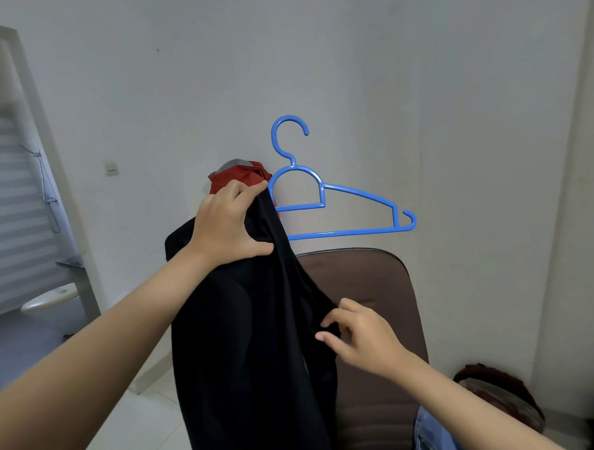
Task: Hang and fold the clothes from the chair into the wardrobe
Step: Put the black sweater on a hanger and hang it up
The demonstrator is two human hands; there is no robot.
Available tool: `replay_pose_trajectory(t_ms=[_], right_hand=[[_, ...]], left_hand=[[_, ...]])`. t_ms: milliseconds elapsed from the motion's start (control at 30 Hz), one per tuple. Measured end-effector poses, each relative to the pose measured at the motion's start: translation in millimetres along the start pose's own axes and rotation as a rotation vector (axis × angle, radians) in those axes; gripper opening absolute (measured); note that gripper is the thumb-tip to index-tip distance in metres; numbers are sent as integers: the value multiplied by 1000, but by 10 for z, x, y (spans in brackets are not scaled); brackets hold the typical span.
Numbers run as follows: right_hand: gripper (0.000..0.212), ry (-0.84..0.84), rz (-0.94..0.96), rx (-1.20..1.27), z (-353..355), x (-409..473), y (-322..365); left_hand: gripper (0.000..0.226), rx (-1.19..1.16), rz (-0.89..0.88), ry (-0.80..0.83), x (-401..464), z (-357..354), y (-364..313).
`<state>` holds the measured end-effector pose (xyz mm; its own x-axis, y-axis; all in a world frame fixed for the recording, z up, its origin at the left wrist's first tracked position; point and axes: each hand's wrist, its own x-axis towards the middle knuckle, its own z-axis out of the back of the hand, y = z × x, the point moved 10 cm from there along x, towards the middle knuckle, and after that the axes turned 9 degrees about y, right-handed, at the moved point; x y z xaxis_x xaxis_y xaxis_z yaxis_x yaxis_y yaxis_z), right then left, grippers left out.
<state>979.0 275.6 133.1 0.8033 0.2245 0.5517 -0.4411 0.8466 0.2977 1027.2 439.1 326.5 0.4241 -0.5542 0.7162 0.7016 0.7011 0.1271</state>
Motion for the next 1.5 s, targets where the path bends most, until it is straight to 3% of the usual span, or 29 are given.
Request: replay_pose_trajectory(t_ms=[133,200,300,433,600,733,867,1067,1267,1500], right_hand=[[24,-175,-30,92,229,-15,-83],[33,-212,-30,151,288,22,-40],[40,-133,-62,151,176,165,5],[13,-63,-133,242,76,250,-142],[31,-151,-197,564,404,120,-450],[40,-218,-172,665,858,51,-575],[52,-227,-146,663,1206,50,-618],[42,-207,-73,588,1610,63,-527],[54,-132,-82,488,1816,97,-516],[59,-171,-77,515,2006,124,-472]], left_hand=[[89,-10,15,-37,-52,121,125],[90,-8,11,-51,-65,162,130],[90,-11,-6,-64,-64,208,83],[90,-22,-15,-83,-87,299,87],[90,-21,-20,-84,-220,362,231],[88,2,-82,-88,-347,376,224],[86,6,-137,-127,-426,388,166],[81,-21,-162,-181,-485,391,158],[80,-16,-193,-199,-525,381,140],[82,13,-277,-171,-489,364,-48]])
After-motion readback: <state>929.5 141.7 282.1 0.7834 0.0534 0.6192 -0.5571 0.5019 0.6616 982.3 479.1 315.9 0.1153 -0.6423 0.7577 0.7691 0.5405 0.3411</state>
